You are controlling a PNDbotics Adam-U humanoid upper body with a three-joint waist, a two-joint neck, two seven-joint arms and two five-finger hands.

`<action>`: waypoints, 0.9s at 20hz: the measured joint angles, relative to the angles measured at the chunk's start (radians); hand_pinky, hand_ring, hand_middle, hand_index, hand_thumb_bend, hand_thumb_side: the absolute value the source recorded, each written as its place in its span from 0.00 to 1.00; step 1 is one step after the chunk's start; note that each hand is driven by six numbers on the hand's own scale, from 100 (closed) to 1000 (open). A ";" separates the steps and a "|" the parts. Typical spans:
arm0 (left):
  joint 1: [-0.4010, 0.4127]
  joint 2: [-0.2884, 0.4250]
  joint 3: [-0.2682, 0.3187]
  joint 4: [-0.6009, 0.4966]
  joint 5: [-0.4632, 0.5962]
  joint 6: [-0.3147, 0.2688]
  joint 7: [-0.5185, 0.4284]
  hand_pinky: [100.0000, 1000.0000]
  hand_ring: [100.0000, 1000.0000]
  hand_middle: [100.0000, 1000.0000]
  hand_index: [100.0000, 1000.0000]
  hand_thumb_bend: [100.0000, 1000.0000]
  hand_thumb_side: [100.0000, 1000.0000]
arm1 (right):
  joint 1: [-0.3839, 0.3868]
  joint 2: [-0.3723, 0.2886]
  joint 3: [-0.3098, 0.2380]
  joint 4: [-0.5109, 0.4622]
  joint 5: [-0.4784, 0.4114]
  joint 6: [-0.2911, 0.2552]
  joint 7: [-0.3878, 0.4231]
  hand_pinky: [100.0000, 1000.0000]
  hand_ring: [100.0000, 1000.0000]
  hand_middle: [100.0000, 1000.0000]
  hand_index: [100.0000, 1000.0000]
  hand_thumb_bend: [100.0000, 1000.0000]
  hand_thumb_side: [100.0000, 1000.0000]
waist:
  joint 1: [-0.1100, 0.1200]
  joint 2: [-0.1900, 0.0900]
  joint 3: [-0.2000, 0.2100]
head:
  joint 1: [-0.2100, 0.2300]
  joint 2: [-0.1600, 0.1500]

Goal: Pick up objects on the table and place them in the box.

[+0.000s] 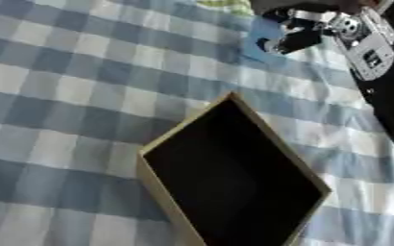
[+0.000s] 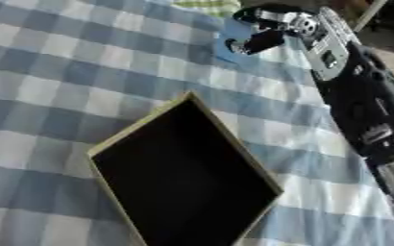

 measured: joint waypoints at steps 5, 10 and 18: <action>0.000 -0.001 0.000 0.000 0.000 0.001 -0.004 0.55 0.64 0.64 0.72 0.25 0.54 | -0.001 0.000 0.000 0.000 0.005 0.000 -0.020 0.88 0.93 0.73 0.93 0.07 0.55 | 0.000 0.004 0.001 | -0.002 0.000; 0.000 -0.007 0.000 0.000 0.000 0.002 -0.007 0.55 0.64 0.64 0.72 0.25 0.54 | -0.001 0.001 0.000 -0.002 0.003 0.002 -0.053 0.82 0.79 0.47 0.79 0.08 0.47 | 0.000 0.004 0.000 | -0.002 0.000; 0.000 -0.007 0.000 0.000 0.000 0.006 -0.013 0.55 0.64 0.64 0.72 0.23 0.54 | 0.000 0.003 0.013 -0.017 -0.015 0.008 -0.131 0.75 0.66 0.28 0.61 0.08 0.30 | 0.000 0.005 -0.004 | -0.002 0.000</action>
